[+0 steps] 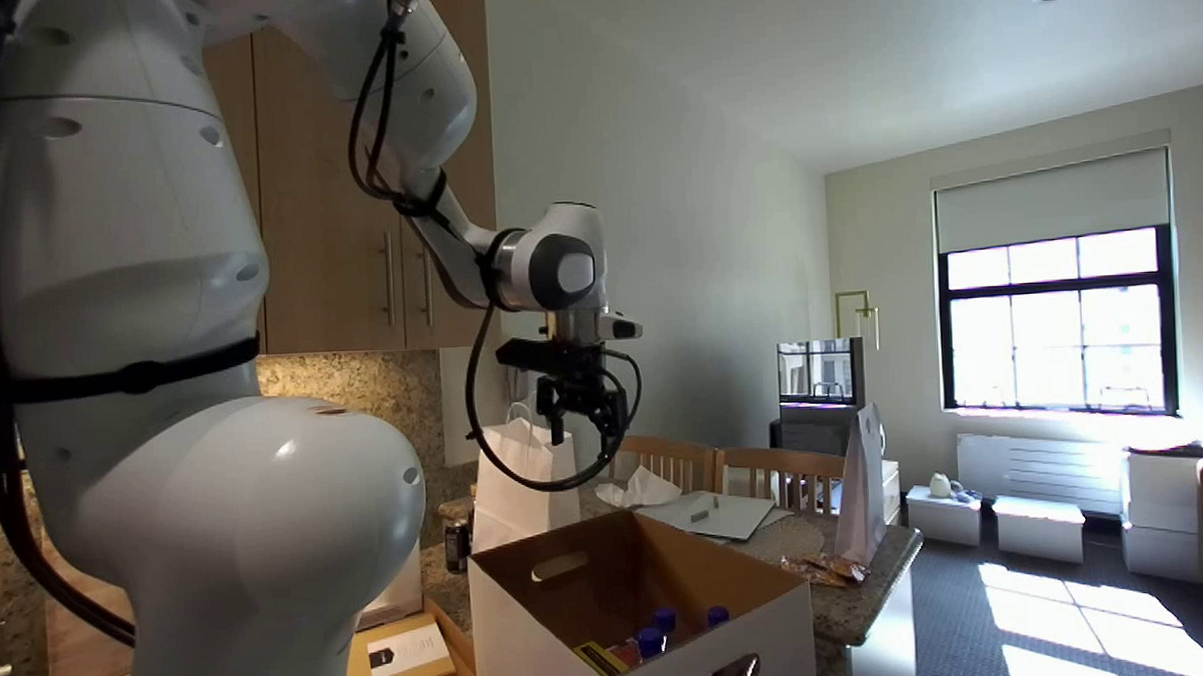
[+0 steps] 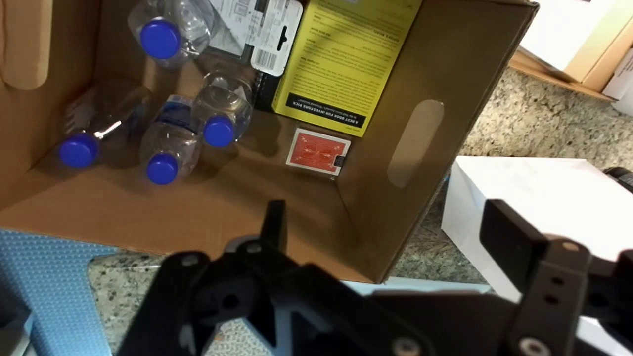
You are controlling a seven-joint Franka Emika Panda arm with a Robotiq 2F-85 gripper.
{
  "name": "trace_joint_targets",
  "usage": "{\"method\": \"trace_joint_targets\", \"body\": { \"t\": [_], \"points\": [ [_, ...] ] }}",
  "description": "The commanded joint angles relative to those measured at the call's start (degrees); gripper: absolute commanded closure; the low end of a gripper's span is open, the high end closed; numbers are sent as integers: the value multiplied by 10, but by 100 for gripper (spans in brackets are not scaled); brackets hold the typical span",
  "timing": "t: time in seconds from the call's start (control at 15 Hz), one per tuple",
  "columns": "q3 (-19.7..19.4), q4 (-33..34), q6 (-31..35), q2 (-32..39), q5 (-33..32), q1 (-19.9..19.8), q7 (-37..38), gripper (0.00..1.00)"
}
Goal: Move one bottle from the big box to the counter
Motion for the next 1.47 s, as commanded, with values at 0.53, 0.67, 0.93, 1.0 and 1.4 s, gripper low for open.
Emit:
{"method": "trace_joint_targets", "body": {
  "t": [0.53, 0.67, 0.93, 1.0, 1.4],
  "points": [
    [-4, 0, 24, 111, -113, -52, 123, 0],
    [-3, 4, 24, 126, -112, -48, 126, 0],
    [-8, 52, 6, 196, -118, -51, 143, 0],
    [-11, 66, -7, 215, -100, -52, 123, 0],
    [-28, 160, -23, 342, -68, -50, 117, 0]
  ]
}}
